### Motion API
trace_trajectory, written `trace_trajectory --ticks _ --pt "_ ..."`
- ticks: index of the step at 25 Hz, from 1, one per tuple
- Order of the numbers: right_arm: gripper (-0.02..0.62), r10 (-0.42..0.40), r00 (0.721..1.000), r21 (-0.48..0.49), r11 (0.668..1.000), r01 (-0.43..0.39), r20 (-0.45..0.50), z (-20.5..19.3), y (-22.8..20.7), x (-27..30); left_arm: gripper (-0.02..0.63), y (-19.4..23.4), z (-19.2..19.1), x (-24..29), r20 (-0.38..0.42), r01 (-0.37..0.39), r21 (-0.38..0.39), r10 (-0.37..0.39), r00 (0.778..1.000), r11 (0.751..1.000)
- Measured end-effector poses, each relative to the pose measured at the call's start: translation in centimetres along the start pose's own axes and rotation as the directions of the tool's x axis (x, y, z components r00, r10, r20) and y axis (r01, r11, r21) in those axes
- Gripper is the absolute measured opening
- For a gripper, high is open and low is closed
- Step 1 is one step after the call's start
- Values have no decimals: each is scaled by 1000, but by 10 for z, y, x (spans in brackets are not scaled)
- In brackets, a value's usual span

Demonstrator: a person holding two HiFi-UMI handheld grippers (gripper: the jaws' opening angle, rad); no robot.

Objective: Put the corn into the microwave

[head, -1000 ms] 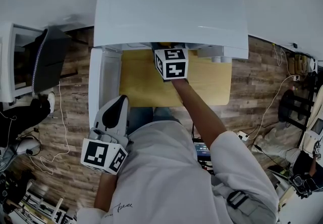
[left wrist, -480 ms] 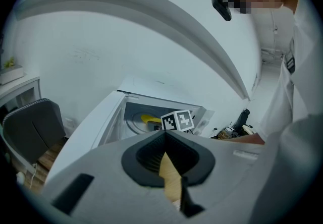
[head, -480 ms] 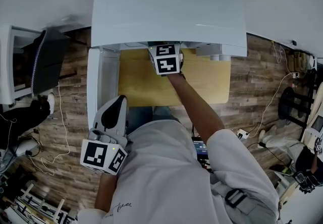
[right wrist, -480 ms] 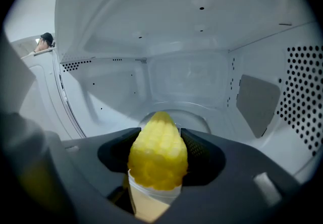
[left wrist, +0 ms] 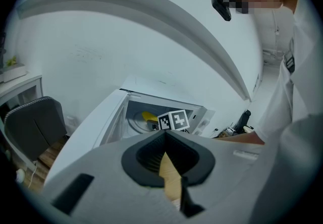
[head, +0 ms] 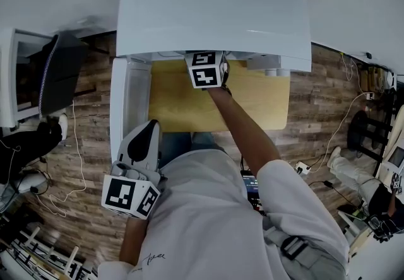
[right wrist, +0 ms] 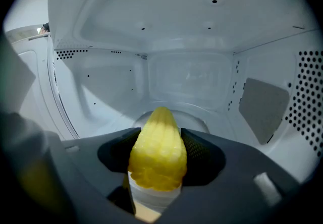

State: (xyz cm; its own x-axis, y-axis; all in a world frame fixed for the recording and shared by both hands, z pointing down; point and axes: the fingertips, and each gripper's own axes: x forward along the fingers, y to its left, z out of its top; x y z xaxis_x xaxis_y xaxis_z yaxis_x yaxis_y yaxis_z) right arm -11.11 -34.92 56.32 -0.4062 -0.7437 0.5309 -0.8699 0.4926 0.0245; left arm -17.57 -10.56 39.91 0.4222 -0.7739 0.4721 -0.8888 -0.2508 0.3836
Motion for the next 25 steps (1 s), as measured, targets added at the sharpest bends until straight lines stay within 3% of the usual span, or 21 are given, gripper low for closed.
trace_trajectory --ticks 15,25 --pt "261 -76 994 -162 985 63 -76 -10 -1 8 -10 0 2 -1 8 -7 -1 7 1000 1000" --pt "283 -68 992 -138 989 53 -108 -14 -3 6 -10 -7 3 -6 17 -7 6 7 1000 1000"
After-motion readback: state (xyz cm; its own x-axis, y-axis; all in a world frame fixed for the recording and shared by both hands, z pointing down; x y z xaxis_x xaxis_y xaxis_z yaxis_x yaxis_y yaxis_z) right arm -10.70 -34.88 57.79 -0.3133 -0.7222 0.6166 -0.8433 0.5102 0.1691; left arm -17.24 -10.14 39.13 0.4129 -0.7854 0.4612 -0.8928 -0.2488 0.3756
